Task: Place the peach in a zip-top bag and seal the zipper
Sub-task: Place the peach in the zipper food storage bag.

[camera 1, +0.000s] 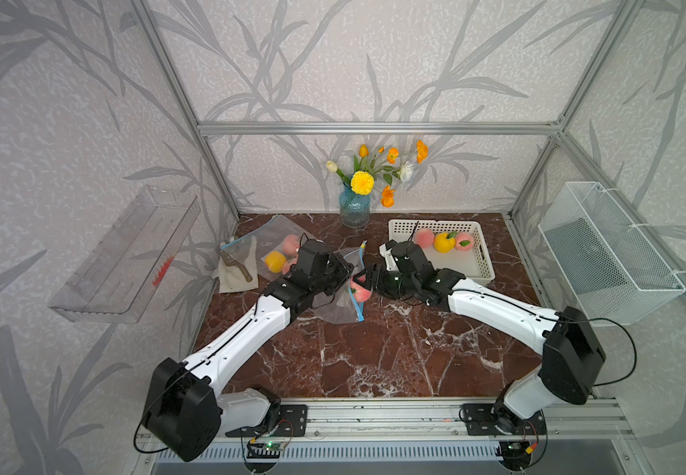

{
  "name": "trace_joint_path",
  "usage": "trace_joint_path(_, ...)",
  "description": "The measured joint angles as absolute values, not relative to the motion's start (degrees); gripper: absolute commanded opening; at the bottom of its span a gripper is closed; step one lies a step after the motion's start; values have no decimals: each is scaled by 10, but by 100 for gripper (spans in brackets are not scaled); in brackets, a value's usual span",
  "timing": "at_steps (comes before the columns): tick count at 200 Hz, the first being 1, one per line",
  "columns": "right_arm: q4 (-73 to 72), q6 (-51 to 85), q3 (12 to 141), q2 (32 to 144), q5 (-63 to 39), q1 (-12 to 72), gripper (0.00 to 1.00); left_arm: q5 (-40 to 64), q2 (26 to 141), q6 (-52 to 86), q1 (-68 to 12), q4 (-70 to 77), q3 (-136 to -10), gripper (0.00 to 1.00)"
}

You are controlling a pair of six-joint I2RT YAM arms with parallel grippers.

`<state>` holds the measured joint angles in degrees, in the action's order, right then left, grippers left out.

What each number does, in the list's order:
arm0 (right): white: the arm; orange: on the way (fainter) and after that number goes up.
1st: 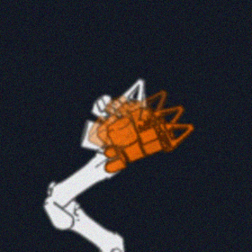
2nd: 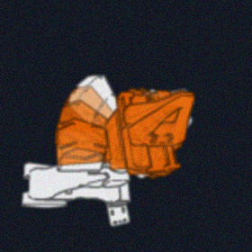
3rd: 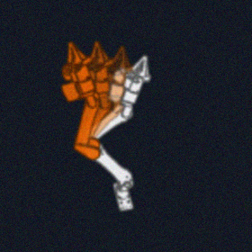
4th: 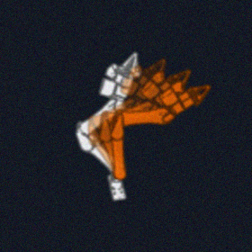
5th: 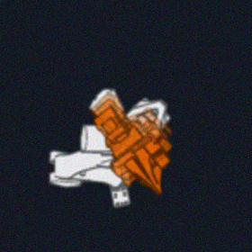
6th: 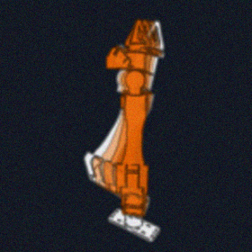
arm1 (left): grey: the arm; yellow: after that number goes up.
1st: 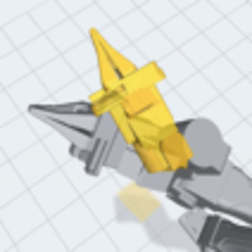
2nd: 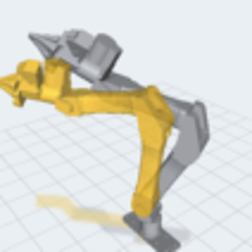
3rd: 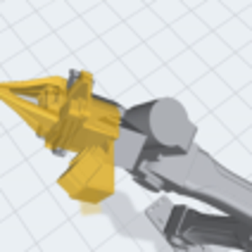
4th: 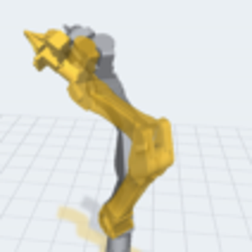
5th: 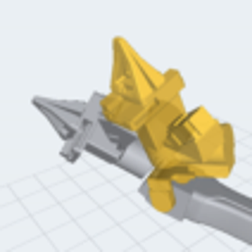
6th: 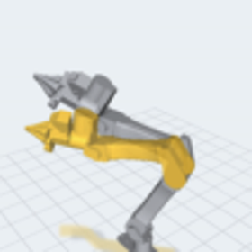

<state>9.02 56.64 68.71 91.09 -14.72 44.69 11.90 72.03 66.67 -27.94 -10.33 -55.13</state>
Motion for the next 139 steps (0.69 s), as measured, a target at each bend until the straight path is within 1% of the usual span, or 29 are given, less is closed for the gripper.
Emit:
trace_joint_path(43, 142, 551, 729, 947, -58, 477, 61, 120, 720, 683, -279, -96, -551, 0)
trace_joint_path(92, 204, 509, 789, 988, 79, 519, 61, 124, 721, 705, -275, -94, -551, 0)
trace_joint_path(116, 224, 501, 789, 994, 117, 522, 65, 124, 718, 708, -272, -94, -551, 0)
trace_joint_path(139, 224, 491, 789, 994, 114, 519, 71, 123, 708, 712, -271, -94, -551, 0)
